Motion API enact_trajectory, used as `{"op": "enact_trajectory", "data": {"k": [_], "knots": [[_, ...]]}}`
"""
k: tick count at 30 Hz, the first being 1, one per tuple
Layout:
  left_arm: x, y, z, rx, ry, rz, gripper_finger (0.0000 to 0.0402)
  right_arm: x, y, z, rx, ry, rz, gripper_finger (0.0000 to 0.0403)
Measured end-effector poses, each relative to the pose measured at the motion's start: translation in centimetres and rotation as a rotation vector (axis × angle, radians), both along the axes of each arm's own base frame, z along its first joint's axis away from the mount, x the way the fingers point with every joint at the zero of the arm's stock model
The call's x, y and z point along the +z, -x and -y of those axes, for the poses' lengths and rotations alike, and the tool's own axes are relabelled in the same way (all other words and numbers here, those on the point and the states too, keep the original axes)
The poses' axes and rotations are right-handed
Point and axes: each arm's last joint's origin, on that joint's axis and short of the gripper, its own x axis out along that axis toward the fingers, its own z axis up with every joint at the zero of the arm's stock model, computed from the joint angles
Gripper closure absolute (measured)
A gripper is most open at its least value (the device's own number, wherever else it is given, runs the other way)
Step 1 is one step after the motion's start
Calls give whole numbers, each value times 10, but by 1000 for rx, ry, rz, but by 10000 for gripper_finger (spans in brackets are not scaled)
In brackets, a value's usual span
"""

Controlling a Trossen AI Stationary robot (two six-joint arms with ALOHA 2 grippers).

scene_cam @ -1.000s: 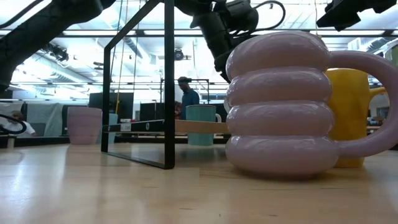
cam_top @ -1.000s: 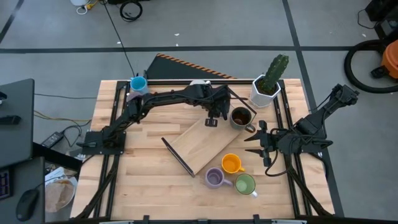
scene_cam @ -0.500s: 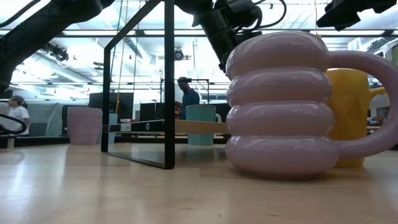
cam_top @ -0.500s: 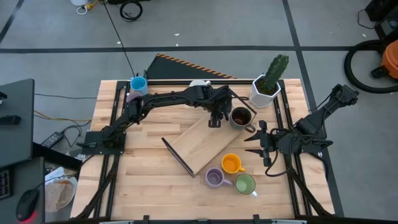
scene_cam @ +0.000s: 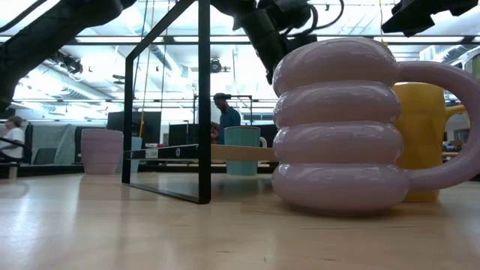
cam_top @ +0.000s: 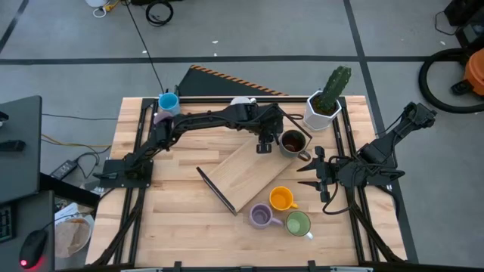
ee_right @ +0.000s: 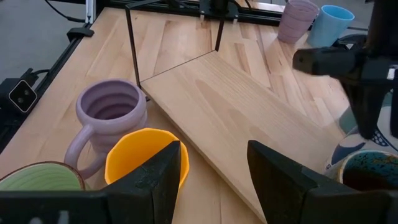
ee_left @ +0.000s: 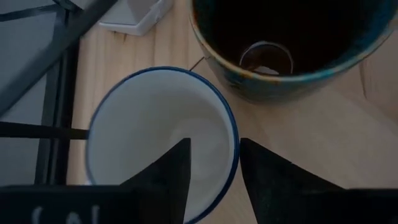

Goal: Place coffee mugs
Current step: Put the blue mug on the shelf

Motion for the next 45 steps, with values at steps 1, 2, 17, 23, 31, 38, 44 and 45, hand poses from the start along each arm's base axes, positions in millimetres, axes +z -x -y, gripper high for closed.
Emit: {"op": "enact_trajectory", "data": {"k": [1,2,17,23,31,38,44,45], "knots": [[4,1,0,-1,-1,9,257,0,0,0,2,2,3,212],[8,3,1,-3,0,18,254,1,-1,0,6,4,9,212],[50,47,-30,20,53,-37,210,3,-1,-1,7,29,37,212],[43,64,-60,70,70,-119,210,3,0,-3,19,23,35,212],[31,80,-96,35,13,-212,210,3,0,-4,4,-5,37,212],[27,99,-107,-114,-18,-365,210,3,0,-4,1,-7,43,212],[12,103,-118,-154,-6,-434,210,4,0,-4,-1,-3,48,212],[11,102,-119,-167,-24,-431,210,4,0,-4,0,-1,49,212]]}}
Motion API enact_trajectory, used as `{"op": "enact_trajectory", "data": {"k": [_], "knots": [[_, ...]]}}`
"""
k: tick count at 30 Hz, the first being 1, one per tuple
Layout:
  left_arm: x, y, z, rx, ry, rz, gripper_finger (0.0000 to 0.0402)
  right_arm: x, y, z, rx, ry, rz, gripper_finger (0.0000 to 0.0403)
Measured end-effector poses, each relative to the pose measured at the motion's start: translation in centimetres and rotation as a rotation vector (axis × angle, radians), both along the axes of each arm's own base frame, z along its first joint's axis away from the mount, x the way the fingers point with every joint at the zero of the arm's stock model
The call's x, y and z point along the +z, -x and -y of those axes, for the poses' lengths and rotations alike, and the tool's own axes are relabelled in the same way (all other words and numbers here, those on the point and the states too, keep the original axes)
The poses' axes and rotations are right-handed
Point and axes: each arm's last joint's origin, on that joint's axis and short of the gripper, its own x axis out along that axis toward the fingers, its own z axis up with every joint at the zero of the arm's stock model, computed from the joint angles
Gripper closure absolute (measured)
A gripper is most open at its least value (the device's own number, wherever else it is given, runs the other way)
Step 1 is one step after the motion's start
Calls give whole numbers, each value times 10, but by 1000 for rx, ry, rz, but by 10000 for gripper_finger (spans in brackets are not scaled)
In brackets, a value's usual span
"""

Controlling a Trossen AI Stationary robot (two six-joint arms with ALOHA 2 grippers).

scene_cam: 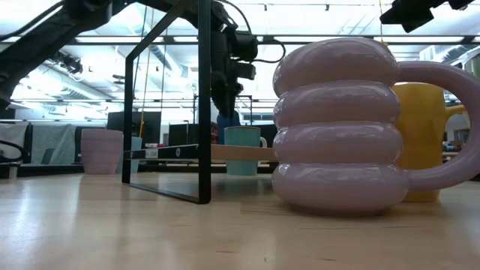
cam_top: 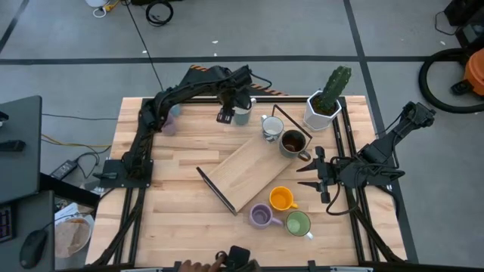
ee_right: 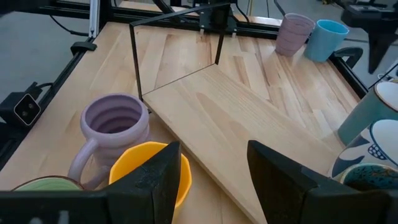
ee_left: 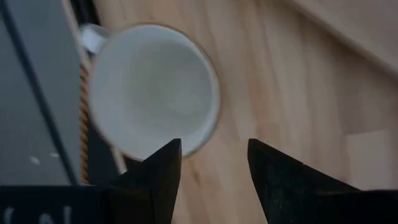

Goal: Place coffee mugs
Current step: Put the blue mug on the shelf

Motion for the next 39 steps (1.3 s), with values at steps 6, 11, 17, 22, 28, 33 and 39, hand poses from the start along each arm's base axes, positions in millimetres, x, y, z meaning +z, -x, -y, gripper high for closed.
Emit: {"op": "enact_trajectory", "data": {"k": [6,11,17,22,28,33,39], "knots": [[-25,-4,9,-147,-68,-110,229,0,0,0,4,6,3,212],[-51,-9,19,-259,-167,-211,244,0,0,0,5,14,3,212],[-61,-11,25,-261,-209,-247,263,0,0,0,6,16,3,212],[-58,-10,24,-185,-198,-229,308,1,0,0,10,22,6,212],[-47,-10,31,-85,-163,-228,374,1,-1,0,12,23,9,212],[-26,-14,51,101,-76,-173,374,1,0,0,12,24,8,212],[-1,-28,83,354,238,3,368,0,0,0,13,28,2,212]]}}
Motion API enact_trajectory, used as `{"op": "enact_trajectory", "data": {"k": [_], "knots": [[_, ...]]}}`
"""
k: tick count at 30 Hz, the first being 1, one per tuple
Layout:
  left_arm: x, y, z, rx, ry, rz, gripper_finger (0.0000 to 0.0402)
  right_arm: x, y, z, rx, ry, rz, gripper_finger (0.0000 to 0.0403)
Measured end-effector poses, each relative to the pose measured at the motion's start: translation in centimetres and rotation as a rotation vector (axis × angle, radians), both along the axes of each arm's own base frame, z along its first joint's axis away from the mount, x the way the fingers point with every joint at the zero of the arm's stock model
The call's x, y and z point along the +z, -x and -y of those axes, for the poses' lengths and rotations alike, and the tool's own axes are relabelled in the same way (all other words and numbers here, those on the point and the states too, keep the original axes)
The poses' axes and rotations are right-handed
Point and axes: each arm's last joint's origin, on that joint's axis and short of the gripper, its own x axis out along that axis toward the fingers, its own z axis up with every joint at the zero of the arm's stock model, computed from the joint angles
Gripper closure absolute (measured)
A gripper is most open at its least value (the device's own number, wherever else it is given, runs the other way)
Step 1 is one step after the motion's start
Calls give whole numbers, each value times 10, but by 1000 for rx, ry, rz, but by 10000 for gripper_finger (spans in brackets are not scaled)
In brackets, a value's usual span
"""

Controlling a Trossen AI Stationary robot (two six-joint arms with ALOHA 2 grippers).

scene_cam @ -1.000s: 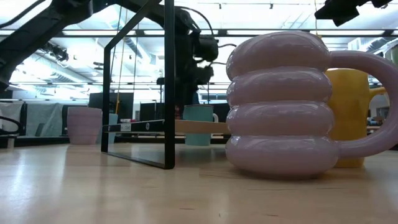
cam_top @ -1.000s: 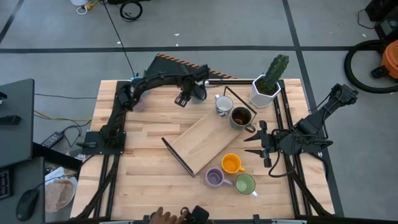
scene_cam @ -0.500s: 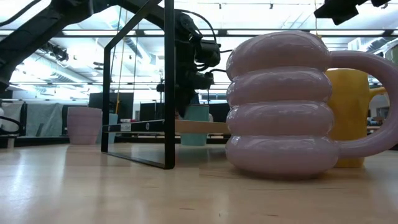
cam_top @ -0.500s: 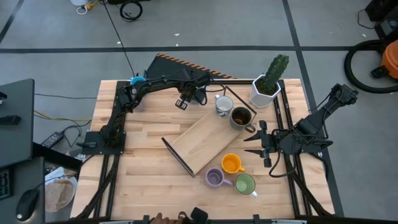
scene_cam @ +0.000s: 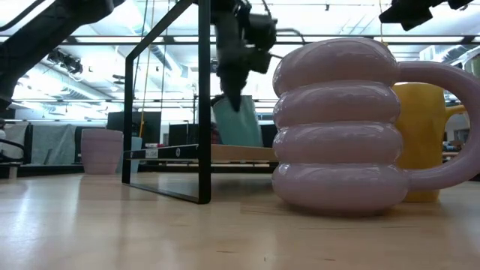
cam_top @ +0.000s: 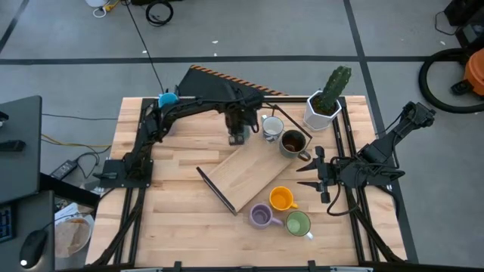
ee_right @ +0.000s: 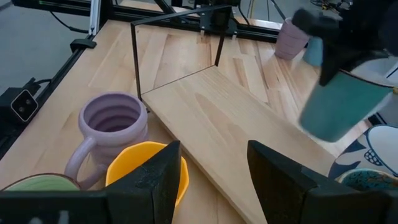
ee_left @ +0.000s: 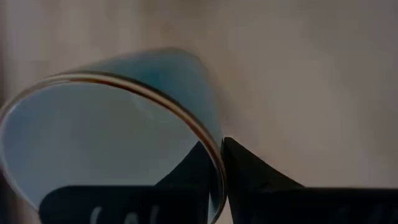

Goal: Place coffee mugs
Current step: Put the blue mug on the shelf

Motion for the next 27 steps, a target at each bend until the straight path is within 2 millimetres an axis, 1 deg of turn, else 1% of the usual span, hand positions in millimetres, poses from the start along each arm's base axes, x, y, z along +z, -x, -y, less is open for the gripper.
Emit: {"op": "enact_trajectory", "data": {"k": [2,4,10,15,18,27], "knots": [[6,-5,10,81,51,38,367,0,0,0,5,-1,-3,212],[9,-9,18,138,62,56,366,0,0,0,6,3,-7,212],[9,-13,32,259,82,58,365,-1,0,0,23,30,-11,212],[10,-21,43,264,88,107,364,-1,0,0,31,46,-12,212],[10,-21,48,267,96,101,364,-1,0,0,33,51,-11,212],[12,-27,54,270,97,152,363,0,0,0,27,45,-7,212]]}}
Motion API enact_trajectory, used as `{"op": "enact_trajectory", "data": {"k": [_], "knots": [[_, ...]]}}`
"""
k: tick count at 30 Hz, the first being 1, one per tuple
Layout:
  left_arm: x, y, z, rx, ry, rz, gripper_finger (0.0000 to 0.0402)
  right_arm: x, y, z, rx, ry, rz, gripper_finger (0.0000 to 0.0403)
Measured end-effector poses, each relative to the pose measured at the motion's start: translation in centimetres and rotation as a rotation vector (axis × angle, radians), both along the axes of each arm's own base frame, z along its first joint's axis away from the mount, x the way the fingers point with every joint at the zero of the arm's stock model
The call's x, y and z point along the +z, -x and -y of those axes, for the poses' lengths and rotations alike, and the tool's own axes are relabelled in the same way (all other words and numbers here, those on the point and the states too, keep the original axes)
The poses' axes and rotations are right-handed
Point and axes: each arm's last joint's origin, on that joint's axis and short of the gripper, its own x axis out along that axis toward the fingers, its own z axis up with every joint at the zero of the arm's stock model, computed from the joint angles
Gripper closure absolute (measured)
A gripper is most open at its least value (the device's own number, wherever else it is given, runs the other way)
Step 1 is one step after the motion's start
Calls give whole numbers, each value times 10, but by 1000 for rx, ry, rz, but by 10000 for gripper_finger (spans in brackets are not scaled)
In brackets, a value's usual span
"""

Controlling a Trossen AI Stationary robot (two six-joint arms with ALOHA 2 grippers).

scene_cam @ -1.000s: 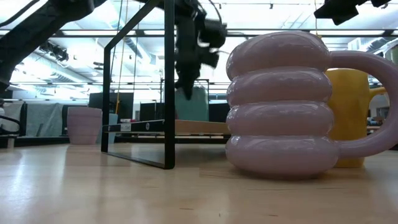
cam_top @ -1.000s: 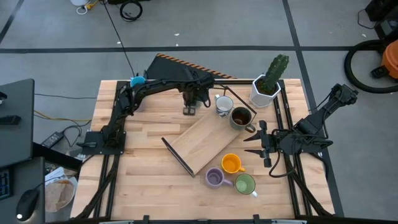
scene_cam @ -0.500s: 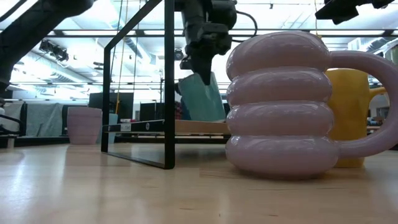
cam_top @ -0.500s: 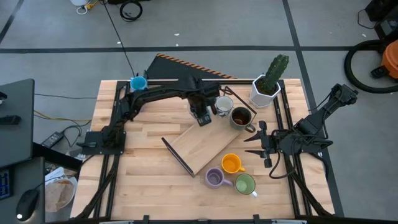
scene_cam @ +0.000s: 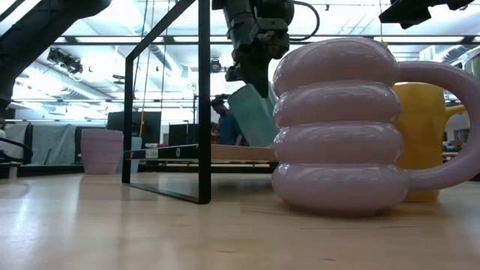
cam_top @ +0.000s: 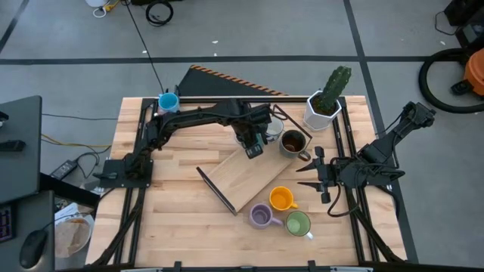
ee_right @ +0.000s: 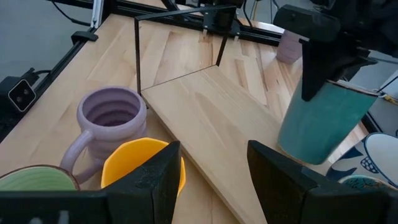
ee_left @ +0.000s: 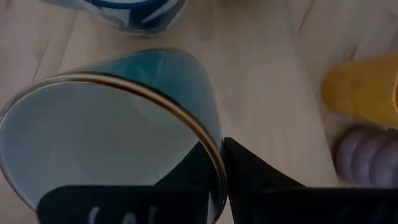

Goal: Place coffee mugs
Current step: Put the blue mug on the shelf

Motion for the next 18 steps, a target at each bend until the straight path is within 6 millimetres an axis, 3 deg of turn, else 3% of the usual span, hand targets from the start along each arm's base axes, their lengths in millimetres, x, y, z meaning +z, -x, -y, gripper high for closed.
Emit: {"op": "enact_trajectory", "data": {"k": [18], "knots": [[0,-2,8,-52,-10,10,363,0,0,0,-12,-25,1,212]]}}
